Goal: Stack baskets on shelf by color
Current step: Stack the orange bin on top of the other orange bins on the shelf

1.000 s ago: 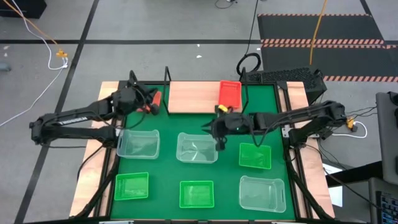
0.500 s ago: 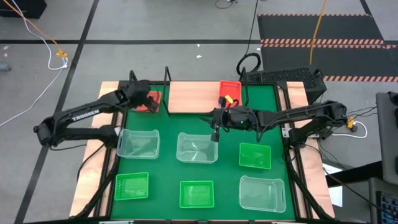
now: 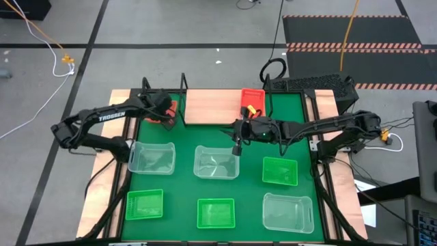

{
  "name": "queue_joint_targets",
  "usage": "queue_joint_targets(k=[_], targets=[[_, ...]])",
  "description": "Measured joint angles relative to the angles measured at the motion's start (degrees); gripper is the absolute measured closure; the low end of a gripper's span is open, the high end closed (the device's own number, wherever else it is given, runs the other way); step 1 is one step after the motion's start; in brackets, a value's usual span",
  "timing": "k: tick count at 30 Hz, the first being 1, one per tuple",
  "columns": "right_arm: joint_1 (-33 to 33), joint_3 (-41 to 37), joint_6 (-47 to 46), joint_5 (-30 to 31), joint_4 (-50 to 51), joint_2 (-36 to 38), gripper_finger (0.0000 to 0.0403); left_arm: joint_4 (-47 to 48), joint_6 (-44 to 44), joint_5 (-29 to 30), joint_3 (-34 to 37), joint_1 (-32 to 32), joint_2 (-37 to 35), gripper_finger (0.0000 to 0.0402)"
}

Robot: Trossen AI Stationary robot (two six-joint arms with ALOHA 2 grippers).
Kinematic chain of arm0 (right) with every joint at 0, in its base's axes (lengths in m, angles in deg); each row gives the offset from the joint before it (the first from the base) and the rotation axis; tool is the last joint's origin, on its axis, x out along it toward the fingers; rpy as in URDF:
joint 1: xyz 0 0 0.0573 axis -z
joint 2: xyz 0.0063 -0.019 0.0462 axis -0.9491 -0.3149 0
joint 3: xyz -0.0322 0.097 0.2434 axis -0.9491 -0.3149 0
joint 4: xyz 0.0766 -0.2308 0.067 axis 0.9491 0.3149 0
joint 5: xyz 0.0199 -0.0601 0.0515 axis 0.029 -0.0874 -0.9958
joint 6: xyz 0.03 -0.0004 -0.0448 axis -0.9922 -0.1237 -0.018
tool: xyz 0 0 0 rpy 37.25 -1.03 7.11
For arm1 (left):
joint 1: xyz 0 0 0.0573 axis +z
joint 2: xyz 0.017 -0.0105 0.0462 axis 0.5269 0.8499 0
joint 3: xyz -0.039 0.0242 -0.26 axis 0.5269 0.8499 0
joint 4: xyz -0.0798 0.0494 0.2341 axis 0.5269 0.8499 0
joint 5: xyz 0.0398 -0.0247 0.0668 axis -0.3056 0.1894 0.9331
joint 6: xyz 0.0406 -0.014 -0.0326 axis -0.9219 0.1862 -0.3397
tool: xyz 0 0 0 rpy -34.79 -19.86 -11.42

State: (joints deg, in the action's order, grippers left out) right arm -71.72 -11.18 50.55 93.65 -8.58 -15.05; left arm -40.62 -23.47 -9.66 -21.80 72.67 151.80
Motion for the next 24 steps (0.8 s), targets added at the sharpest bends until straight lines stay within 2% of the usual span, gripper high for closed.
queue_joint_targets(k=[10,13,16,19,24], targets=[[0.0,0.0,0.0,0.0,0.5,0.0,0.0355,3.4,-2.2,0.0,0.0,0.1,-8.4,0.022],[0.0,0.0,0.0,0.0,0.6,0.0,0.0355,10.6,-2.1,-0.8,0.0,-1.5,-11.8,0.022],[0.0,0.0,0.0,0.0,0.9,0.3,0.0355,9.6,-2.7,-2.0,-0.1,-3.7,-13.8,0.022],[0.0,0.0,0.1,0.0,0.4,0.4,0.0355,9.8,-7.6,-3.9,-0.1,-5.5,-13.6,0.022],[-0.1,0.0,0.1,-0.1,0.7,1.5,0.0355,9.8,-10.1,-4.7,-0.1,-6.4,-10.7,0.022]])
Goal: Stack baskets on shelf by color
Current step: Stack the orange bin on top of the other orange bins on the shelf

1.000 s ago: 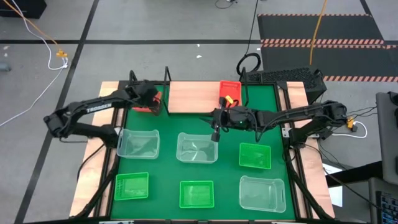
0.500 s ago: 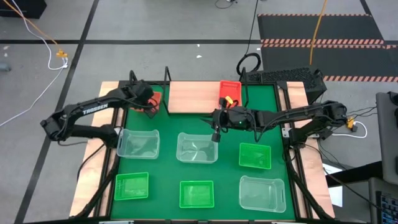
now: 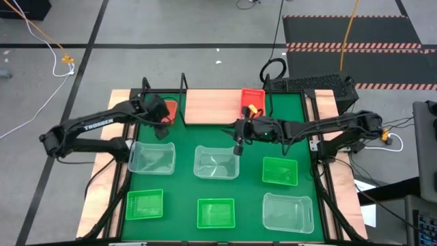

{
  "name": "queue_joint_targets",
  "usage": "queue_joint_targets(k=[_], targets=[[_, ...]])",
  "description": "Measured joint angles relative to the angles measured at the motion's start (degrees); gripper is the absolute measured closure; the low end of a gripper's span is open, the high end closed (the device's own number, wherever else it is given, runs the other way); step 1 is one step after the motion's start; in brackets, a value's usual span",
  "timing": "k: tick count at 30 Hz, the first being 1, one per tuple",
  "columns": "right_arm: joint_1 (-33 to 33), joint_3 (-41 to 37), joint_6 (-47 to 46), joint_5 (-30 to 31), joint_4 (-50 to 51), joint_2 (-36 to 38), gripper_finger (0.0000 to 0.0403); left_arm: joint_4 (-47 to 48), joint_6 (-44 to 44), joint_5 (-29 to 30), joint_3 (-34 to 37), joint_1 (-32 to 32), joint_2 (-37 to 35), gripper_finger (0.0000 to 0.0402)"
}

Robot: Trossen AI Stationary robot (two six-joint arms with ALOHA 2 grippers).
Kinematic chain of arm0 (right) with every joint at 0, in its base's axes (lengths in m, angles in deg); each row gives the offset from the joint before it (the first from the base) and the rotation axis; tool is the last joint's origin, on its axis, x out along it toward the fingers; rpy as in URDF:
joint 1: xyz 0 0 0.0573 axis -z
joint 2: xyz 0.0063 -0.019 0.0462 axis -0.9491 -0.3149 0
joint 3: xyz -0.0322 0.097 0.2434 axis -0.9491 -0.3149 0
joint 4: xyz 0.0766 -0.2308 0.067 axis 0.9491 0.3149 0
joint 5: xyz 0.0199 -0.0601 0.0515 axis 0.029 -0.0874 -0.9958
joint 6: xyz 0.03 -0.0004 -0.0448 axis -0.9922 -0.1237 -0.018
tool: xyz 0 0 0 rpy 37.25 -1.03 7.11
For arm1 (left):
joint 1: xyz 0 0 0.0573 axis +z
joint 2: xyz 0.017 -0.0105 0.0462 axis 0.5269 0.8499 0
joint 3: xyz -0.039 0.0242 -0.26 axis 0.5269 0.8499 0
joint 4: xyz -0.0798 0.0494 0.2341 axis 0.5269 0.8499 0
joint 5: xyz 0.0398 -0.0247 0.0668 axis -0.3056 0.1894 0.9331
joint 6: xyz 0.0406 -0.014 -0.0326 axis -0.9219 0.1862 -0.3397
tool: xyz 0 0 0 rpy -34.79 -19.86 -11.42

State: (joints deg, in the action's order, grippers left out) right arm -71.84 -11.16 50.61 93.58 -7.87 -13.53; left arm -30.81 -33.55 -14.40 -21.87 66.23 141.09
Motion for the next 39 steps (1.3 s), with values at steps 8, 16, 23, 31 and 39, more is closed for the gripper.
queue_joint_targets(k=[8,16,23,31,39], targets=[[-0.7,0.0,1.6,-0.1,0.5,1.6,0.0355,-1.1,-7.2,4.8,0.0,0.2,5.1,0.022],[-0.6,0.0,6.0,-0.1,0.2,2.1,0.0355,-2.9,-13.6,7.6,0.0,0.4,7.2,0.022],[-0.6,0.0,8.0,0.0,-0.5,2.0,0.0355,-3.5,-16.4,7.8,0.0,0.4,11.2,0.0247],[-0.6,0.0,8.0,0.0,0.2,3.2,0.0355,-3.6,-16.4,9.0,0.0,0.4,14.5,0.0349],[-0.6,0.0,8.6,0.0,0.7,3.8,0.0355,0.4,-12.2,17.2,-0.2,-0.1,9.4,0.0378]])
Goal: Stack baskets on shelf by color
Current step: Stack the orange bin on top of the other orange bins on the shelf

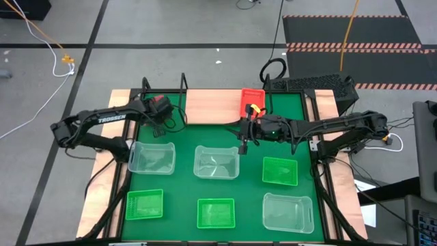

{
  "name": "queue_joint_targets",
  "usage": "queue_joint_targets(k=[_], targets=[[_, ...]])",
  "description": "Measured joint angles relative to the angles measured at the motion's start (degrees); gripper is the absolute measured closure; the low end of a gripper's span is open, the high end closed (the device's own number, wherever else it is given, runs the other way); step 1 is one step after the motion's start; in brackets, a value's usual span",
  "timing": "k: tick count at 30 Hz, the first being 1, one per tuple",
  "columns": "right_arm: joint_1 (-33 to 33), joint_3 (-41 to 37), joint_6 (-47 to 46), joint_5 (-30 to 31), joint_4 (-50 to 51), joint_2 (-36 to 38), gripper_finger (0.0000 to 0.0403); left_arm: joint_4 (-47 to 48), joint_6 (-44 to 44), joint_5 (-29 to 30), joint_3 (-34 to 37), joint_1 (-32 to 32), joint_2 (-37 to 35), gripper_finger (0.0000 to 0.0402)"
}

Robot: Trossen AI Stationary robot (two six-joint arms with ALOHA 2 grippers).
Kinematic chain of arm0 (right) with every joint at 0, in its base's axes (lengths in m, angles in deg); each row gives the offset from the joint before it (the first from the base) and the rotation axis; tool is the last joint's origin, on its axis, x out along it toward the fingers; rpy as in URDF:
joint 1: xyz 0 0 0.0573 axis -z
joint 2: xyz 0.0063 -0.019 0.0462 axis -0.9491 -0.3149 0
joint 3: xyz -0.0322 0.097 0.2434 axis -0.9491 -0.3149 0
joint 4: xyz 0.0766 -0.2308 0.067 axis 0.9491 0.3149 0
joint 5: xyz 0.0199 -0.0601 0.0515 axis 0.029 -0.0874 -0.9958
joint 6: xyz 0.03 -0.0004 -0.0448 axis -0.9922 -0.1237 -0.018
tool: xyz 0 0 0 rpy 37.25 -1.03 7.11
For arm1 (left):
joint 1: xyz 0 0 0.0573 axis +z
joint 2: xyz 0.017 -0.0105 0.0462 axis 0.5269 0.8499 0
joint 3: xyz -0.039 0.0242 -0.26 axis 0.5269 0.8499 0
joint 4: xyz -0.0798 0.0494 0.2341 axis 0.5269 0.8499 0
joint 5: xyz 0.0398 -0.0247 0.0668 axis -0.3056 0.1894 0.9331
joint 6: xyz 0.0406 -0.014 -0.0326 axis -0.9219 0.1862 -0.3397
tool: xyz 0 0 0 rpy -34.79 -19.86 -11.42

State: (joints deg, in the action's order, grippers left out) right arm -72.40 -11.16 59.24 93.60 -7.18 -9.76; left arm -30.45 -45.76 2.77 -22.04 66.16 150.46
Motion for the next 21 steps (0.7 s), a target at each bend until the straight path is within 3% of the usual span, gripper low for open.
queue_joint_targets(k=[10,14,18,21], targets=[[0.8,0.0,3.7,-0.3,7.9,0.0,0.0355,7.8,4.7,2.7,-4.7,-7.4,-14.6,0.0386],[0.7,0.0,10.5,-7.0,14.5,0.0,0.0355,10.2,0.1,0.1,-6.8,-13.1,-19.0,0.0383],[0.5,0.0,14.7,-14.8,14.2,0.0,0.0355,12.8,-1.9,-4.0,-9.7,-18.2,-21.4,0.0393],[0.1,0.0,17.5,-16.7,13.9,0.0,0.0355,13.7,-2.0,-5.4,-12.2,-22.1,-21.9,0.0389]])
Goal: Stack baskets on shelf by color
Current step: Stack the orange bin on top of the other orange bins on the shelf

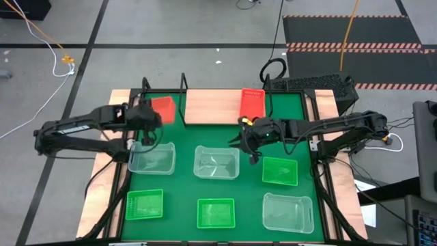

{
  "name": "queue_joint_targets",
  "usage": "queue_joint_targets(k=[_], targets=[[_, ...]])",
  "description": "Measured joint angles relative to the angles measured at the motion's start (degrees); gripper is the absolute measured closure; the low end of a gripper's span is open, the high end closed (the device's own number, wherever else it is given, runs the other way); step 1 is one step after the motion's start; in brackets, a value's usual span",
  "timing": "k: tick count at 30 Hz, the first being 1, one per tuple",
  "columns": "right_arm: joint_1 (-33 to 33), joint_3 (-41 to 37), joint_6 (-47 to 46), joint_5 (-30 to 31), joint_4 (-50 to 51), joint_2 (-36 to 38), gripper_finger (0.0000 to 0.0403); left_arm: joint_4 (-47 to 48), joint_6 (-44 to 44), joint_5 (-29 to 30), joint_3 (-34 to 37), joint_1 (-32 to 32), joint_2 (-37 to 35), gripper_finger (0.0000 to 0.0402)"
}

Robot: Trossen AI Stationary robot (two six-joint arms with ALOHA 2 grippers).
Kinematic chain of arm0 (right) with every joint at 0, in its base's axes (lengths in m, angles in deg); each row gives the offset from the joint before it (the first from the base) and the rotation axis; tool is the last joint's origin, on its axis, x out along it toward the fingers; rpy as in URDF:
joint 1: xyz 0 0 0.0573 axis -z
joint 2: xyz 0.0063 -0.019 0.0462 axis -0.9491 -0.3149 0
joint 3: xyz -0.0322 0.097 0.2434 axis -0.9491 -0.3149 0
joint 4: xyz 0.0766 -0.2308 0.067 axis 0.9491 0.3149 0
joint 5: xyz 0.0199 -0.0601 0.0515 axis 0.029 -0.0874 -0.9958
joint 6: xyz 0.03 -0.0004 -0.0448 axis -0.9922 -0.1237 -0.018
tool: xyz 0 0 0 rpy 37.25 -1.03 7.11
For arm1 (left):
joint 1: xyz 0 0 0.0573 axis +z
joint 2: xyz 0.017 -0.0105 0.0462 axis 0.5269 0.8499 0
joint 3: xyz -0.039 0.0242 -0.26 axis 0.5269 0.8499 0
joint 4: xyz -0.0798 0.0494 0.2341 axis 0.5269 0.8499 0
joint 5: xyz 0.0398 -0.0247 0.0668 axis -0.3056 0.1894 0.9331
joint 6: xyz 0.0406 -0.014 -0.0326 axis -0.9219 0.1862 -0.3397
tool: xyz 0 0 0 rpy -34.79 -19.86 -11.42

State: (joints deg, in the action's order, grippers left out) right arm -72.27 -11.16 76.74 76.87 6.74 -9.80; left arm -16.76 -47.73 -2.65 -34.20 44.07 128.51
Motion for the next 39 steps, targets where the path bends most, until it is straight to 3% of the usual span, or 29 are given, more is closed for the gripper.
queue_joint_targets(k=[7,11,15,20,29,33,39], targets=[[-0.7,0.0,3.9,0.0,-0.6,0.0,0.0355,-0.2,-3.6,-1.3,-6.4,-9.0,2.7,0.0393],[-0.7,0.0,4.1,0.0,-0.5,0.0,0.0355,-0.4,-4.3,1.8,-11.2,-12.7,6.0,0.0386],[-0.9,0.0,7.0,0.4,-2.1,0.1,0.0355,-1.7,-7.0,3.0,-15.5,-15.5,11.4,0.0393],[-1.4,1.7,8.4,3.4,-6.5,1.2,0.0343,-6.3,-14.3,-0.9,-17.3,-18.0,20.5,0.0388],[-1.4,13.2,4.4,-5.9,12.4,-1.1,0.0272,-11.6,-26.2,-1.0,-20.7,-19.8,34.1,0.0391],[-1.4,14.4,5.2,-5.9,14.4,-3.3,0.0241,-14.0,-29.2,-1.1,-23.5,-19.8,37.8,0.038],[-0.9,14.3,6.1,-3.9,16.8,-7.3,0.022,-15.1,-31.3,-4.1,-27.0,-19.8,41.1,0.0394]])
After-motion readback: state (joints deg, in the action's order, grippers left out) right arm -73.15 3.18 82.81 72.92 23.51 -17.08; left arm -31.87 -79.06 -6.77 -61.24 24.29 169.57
